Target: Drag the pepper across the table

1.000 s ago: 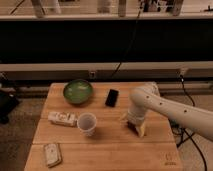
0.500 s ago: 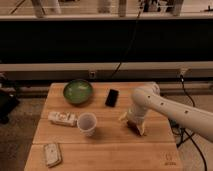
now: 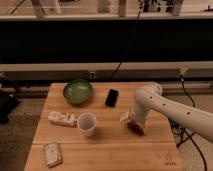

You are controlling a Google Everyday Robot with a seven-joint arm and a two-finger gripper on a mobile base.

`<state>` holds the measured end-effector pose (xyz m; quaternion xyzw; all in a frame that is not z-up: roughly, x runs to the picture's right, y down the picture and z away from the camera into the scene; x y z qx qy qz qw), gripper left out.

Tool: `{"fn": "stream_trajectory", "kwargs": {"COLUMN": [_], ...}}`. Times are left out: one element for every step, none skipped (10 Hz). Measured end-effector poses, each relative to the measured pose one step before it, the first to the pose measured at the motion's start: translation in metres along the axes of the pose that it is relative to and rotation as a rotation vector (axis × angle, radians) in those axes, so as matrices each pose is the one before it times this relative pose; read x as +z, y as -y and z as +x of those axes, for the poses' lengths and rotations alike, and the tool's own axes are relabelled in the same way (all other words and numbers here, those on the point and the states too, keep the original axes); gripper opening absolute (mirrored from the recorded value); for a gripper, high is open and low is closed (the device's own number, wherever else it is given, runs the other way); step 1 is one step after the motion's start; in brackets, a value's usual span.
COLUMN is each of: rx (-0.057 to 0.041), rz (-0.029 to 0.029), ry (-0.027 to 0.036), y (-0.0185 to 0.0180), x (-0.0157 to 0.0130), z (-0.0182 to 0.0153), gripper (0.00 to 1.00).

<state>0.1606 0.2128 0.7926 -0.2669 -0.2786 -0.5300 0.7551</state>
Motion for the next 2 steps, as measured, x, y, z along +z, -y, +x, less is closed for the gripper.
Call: {"fn": "stream_trajectory", "kwargs": {"rx": [-0.01648,-0.01733], "rz": [-0.00325,-0.00746], "ry": [-0.00593,-0.0098], "y": [-0.00234,-0.00341], "x": [0.00273,0.00446], "z": [0.002,0.00193], "gripper": [0.8,0.8]}}
